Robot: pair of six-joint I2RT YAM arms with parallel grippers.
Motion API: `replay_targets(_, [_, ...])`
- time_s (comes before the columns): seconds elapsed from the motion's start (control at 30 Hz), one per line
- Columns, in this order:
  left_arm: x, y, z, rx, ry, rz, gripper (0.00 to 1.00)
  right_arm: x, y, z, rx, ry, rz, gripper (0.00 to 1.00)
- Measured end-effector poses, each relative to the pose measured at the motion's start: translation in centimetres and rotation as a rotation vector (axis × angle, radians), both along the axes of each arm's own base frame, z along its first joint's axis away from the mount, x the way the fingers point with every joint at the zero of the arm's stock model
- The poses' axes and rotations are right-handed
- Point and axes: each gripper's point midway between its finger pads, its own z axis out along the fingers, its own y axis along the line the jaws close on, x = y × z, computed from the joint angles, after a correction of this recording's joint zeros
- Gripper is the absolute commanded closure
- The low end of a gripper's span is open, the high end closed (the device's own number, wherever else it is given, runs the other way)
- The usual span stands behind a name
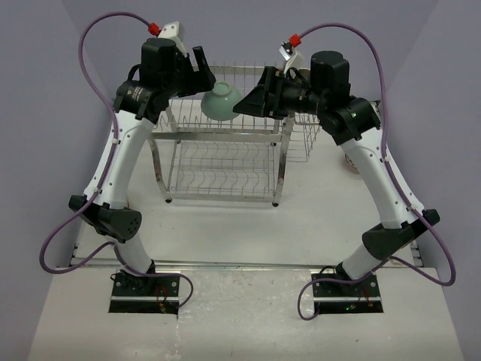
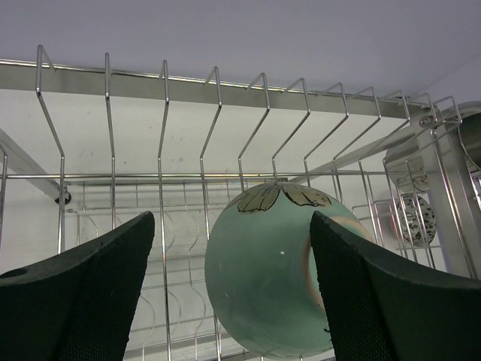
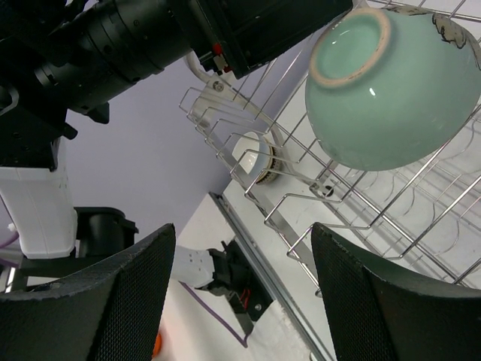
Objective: Unload the bowls from the dish rack
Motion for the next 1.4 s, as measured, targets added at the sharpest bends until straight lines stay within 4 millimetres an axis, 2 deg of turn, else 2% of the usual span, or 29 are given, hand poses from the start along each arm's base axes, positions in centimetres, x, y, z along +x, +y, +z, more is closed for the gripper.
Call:
replay_targets(0.17, [-0.2,-0.1,0.0,-0.008,0.000,-0.009,0.15,0.1,-0.1,0.0,-0.002,-0.005,-0.007,0.26])
replay_targets(0.37, [-1.8,-0.5,0.3,-0.035,-0.005,-0.052,0.14,0.1,-0.1,0.0,-0.006,-0.013,-0.009,0.26])
replay_targets(0.57, [-2.1,-0.4,0.8,-0.040,-0.016,-0.054,0.16,0.1,-0.2,0.0,-0.009,-0.017,-0.007,0.27])
replay_targets(0.67, [-2.2,-0.4,1.0,-0.042,-0.022,-0.054,0.22,0.1,-0.2,0.0,-0.010,-0.018,-0.007,0.26])
replay_targets(0.83, [-2.4,-0.6,1.3,-0.049,-0.027,-0.068,0.25,0.1,-0.2,0.0,-0.010,-0.017,-0.008,0.26])
replay_targets(1.07, [-2.8,-0.7,1.1,-0.048,-0.018,-0.085,0.25,0.2,-0.2,-0.4,-0.017,-0.010,-0.016,0.26])
replay_targets(1.3, [-3.2,-0.9,-0.6,-0.034,0.033,-0.100,0.27,0.6,-0.5,-0.8,-0.030,-0.003,-0.045,0.26])
replay_targets(1.4, [-3.2,-1.0,-0.6,-0.034,0.034,-0.103,0.29,0.8,-0.7,-1.0,-0.040,0.005,-0.063,0.26])
